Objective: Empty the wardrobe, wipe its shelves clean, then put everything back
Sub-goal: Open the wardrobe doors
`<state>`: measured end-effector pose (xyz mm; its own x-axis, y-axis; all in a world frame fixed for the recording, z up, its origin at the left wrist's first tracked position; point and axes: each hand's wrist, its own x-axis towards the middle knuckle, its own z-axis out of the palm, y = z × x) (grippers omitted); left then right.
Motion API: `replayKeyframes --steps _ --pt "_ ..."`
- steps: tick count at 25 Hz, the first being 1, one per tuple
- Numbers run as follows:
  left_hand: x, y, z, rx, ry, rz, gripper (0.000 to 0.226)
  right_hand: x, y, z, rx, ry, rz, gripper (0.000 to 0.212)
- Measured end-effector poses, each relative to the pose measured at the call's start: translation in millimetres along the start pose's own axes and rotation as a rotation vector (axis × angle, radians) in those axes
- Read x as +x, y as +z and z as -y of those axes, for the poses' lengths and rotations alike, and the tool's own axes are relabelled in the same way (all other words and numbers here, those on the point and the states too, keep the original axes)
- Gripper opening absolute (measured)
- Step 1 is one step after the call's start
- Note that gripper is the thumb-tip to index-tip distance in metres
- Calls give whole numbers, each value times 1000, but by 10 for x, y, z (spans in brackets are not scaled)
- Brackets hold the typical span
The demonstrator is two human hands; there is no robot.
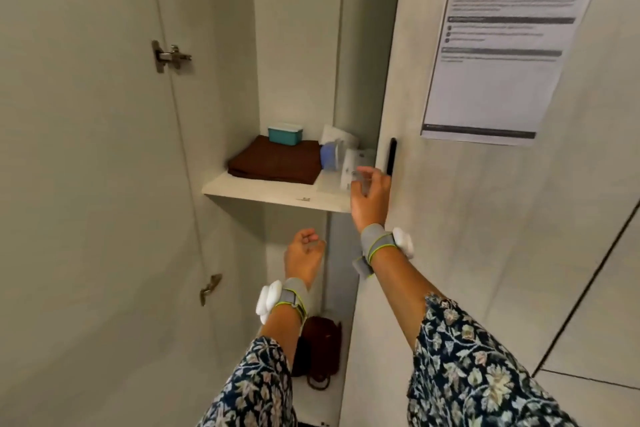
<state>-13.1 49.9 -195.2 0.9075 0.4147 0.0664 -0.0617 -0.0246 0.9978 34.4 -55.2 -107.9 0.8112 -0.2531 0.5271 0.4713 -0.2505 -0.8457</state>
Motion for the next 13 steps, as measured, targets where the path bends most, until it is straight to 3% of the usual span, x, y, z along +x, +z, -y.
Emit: replayKeyframes --steps 4,6,8,13 --pt "225 644 52 -7 -55 57 30 563 -207 -303 -76 -39 -182 37" --pt "301 792 54 5 -45 73 33 663 -188 -339 9 19 -107 37" --pt "354 921 80 30 -33 99 36 712 -135 -394 26 93 10 23" --pt "276 1132 125 -47 -95 151 41 629 -155 -376 61 142 -11 27"
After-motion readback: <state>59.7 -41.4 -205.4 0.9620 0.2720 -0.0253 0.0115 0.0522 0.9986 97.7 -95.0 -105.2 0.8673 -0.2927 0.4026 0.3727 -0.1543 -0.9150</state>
